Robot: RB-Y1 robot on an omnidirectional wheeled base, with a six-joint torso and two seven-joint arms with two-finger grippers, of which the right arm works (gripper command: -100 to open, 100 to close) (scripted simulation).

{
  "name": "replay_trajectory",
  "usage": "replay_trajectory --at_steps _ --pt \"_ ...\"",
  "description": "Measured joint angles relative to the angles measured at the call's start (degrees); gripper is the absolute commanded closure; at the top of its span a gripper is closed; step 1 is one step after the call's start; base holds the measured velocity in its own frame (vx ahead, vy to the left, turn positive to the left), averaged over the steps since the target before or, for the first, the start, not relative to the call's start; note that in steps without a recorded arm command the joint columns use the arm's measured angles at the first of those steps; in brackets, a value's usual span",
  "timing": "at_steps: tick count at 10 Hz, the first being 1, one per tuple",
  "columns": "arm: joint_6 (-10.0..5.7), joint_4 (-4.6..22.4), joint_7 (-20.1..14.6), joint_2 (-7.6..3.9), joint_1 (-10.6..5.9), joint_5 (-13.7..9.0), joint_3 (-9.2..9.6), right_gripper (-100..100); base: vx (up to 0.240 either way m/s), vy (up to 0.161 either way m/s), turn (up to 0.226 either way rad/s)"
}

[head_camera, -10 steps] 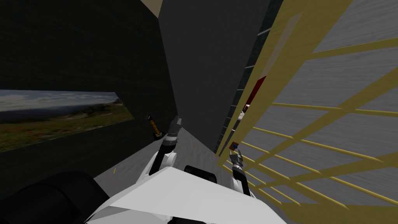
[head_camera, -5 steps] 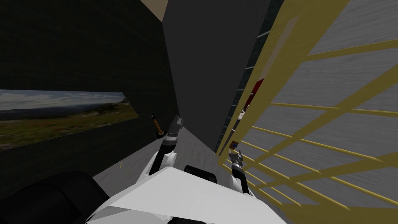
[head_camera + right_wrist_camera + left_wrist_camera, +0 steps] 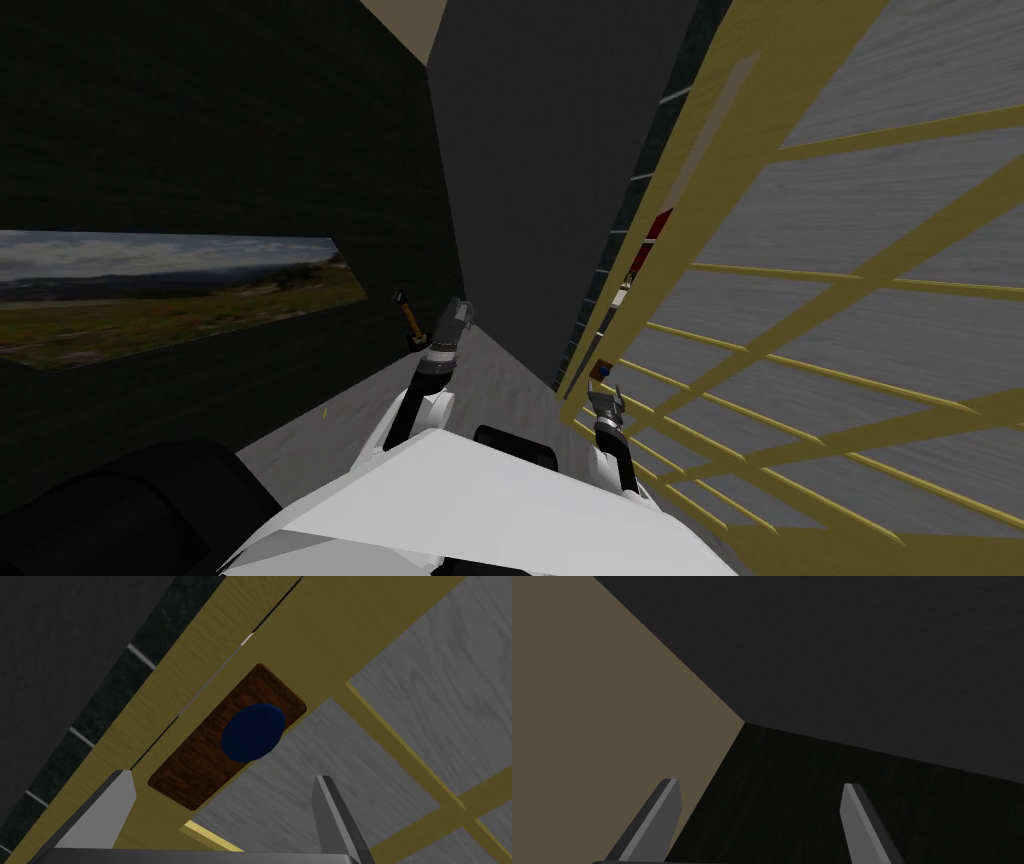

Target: Pull the door open

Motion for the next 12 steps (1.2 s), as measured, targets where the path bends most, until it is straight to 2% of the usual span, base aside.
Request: replay_trajectory --at_steps 4,5,12 --pt "0.73 -1.1 -5.5 0.22 -0.1 -1.8 0.45 -100 -0.054 -0.016 0.054" --pt "0.65 -0.6 -7.1 0.2 -0.55 -2.4 0.58 -100 -0.042 -0.007 0.023" --pt "1.4 -1.5 -16.5 0.57 -1.12 -5.3 1.28 -100 -0.053 -0.013 0.046"
